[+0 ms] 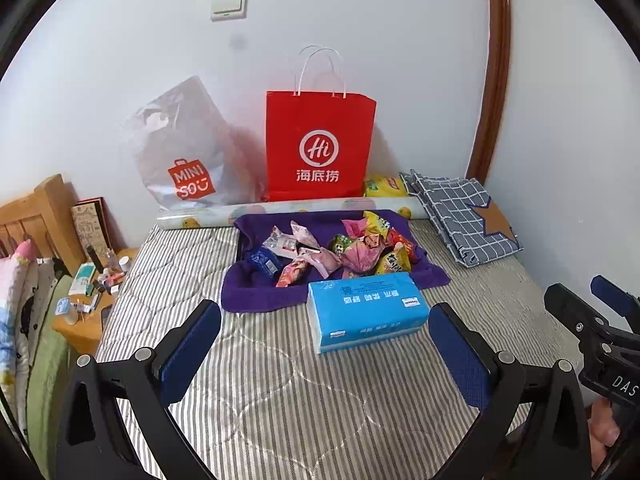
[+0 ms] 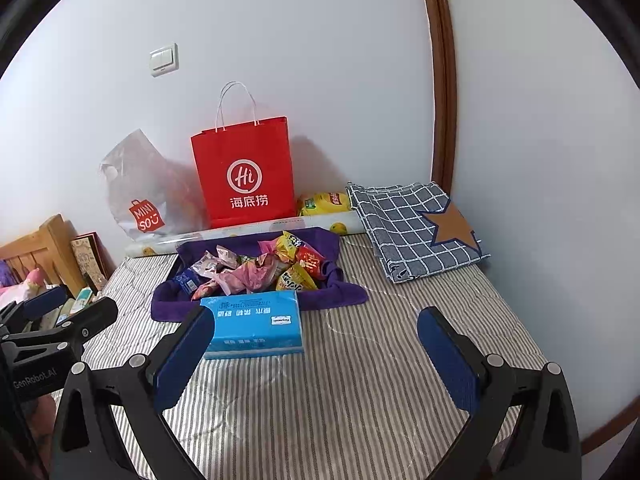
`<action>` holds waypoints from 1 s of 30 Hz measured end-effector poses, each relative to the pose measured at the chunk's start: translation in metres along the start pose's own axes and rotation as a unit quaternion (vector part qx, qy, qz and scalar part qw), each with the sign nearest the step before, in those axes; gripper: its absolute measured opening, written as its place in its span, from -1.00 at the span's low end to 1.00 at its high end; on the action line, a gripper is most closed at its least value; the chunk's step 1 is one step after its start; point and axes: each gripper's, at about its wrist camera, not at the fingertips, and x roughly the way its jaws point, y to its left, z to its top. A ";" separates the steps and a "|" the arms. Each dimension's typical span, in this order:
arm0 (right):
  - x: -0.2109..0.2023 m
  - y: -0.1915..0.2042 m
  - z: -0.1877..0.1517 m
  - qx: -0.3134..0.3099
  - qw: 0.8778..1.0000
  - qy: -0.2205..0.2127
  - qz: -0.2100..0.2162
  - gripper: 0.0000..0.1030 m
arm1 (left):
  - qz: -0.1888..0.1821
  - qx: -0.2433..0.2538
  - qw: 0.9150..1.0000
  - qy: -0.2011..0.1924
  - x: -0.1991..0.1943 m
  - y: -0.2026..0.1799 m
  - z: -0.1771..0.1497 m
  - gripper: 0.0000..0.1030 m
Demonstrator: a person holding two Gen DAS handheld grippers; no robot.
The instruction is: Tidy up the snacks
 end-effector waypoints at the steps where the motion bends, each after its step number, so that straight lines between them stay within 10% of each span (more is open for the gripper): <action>1: 0.000 0.000 -0.001 0.000 1.000 0.000 0.001 0.99 | 0.000 0.000 1.000 0.001 -0.001 0.001 0.000 0.99; 30: -0.018 0.012 -0.003 -0.012 1.000 -0.018 0.006 0.99 | 0.003 -0.002 1.000 -0.008 -0.015 -0.002 -0.002 0.99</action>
